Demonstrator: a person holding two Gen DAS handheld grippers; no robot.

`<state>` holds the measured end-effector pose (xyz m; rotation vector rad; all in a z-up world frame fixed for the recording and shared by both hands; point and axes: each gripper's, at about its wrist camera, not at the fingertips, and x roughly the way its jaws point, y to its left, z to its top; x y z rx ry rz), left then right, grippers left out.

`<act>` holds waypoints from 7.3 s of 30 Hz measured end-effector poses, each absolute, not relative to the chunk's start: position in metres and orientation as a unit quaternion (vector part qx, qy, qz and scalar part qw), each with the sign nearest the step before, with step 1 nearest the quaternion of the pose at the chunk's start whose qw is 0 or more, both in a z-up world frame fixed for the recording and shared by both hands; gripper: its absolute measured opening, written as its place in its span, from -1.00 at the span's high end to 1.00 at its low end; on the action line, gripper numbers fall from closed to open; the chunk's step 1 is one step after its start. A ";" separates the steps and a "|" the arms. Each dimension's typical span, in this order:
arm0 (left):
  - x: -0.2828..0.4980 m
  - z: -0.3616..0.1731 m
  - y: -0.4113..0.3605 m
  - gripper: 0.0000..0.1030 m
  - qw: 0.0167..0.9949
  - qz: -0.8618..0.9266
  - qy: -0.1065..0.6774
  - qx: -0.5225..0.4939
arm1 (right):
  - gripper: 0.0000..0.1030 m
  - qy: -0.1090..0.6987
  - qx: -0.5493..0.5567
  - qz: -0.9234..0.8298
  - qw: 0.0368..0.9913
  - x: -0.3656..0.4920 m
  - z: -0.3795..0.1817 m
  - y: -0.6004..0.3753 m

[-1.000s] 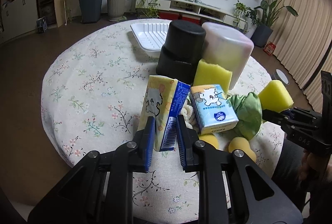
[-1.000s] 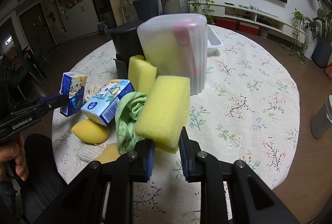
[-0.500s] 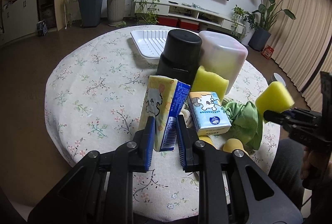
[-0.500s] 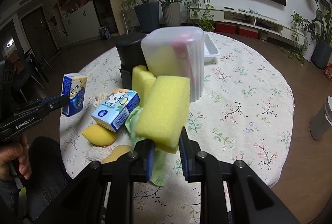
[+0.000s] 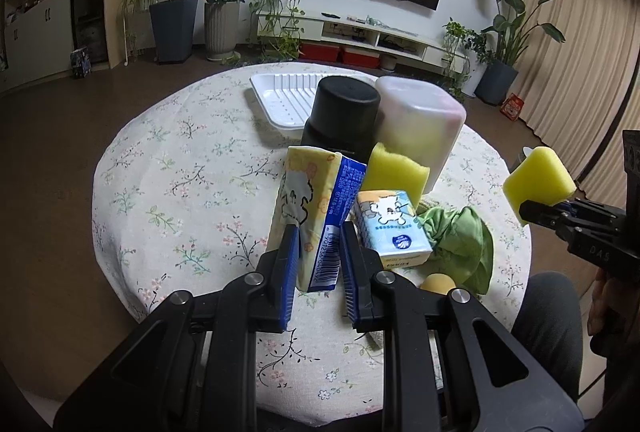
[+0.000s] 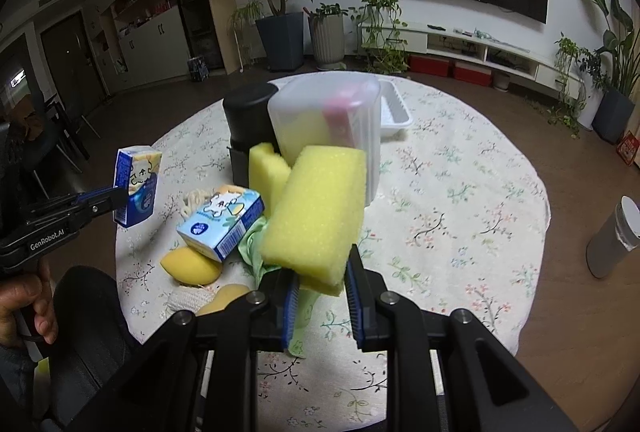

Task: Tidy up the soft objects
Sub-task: 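Lift the tissue pack with the left tool while the right tool lifts the sponge, then carry the tissue pack and sponge over the white plastic tray with both tools, then open the left tool over the tray while the right tool releases the sponge there, then move both tools back toward the remaining objects on the table, then grasp the yellow round sponge with the left tool while the right tool grasps the green cloth, then lift and carry the round sponge and green cloth over the tray with both tools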

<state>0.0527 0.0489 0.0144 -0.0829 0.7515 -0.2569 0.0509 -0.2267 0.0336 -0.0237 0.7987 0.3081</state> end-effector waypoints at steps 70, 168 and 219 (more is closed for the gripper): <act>0.364 0.010 0.024 -0.42 0.897 -0.165 0.409 0.036 | -0.19 0.455 -0.139 0.250 0.844 0.408 0.005 -0.228; 0.087 -0.065 -0.011 -0.09 0.865 -0.142 0.481 -0.009 | 0.66 0.426 0.046 0.195 0.882 0.066 -0.033 -0.218; 0.058 -0.005 0.025 0.36 0.908 -0.146 0.390 -0.036 | 0.84 0.371 0.054 0.193 0.907 0.031 0.036 -0.251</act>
